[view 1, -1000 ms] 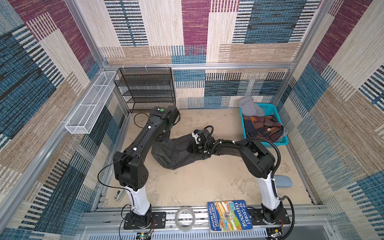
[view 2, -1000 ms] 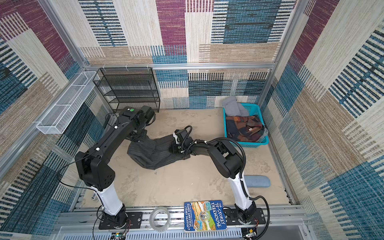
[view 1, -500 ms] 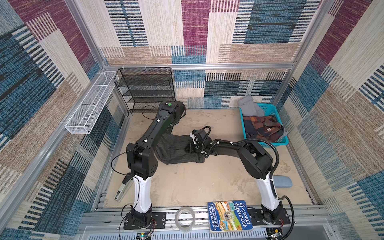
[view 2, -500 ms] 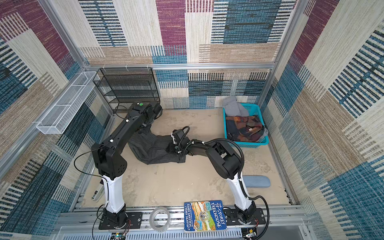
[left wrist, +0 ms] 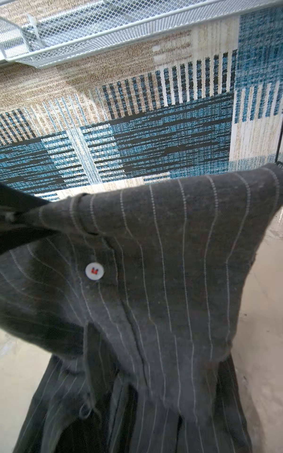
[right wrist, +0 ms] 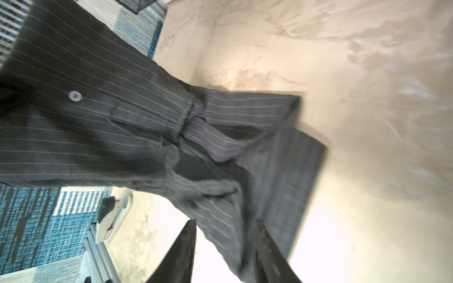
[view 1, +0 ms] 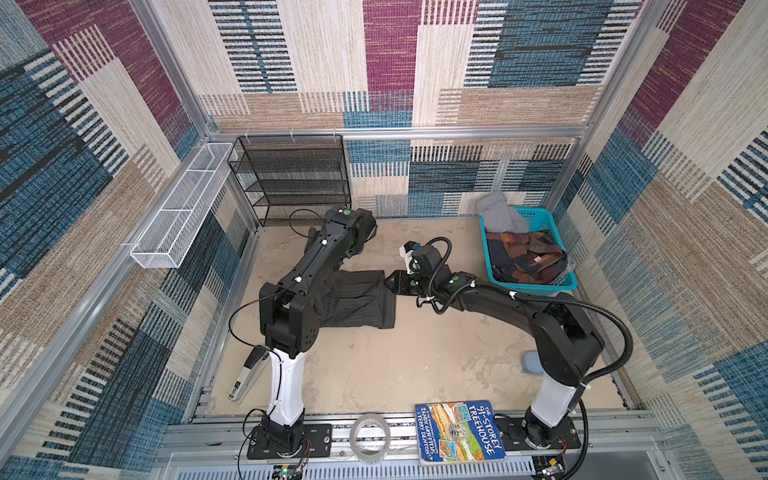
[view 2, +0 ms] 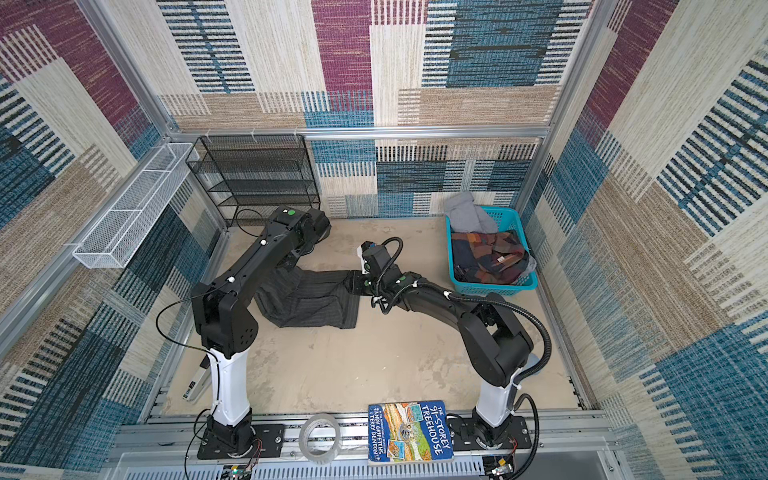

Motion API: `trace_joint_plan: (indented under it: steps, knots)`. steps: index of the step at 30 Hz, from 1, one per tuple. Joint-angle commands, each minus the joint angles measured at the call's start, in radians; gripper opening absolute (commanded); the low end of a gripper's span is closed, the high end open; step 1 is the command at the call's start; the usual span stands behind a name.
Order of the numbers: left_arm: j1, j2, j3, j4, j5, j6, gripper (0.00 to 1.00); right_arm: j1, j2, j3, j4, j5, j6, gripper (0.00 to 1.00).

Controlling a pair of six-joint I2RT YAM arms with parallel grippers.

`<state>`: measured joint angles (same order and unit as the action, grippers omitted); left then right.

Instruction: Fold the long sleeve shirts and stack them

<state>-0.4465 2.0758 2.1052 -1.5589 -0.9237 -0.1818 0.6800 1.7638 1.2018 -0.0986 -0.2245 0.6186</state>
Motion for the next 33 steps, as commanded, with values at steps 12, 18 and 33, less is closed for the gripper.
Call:
trace_joint_plan:
  steps: [12,18,33]
  knots:
    - [-0.197,0.192,0.127,-0.216,-0.06,-0.216,0.0,-0.077,-0.223,-0.284,0.042,0.067,0.032,0.41]
    - [-0.263,0.234,0.173,-0.216,0.081,-0.283,0.08,-0.078,-0.255,-0.332,0.049,0.071,0.023,0.42]
    - [-0.299,0.172,0.437,-0.21,0.539,-0.404,0.55,-0.089,-0.23,-0.318,0.059,0.092,0.046,0.42]
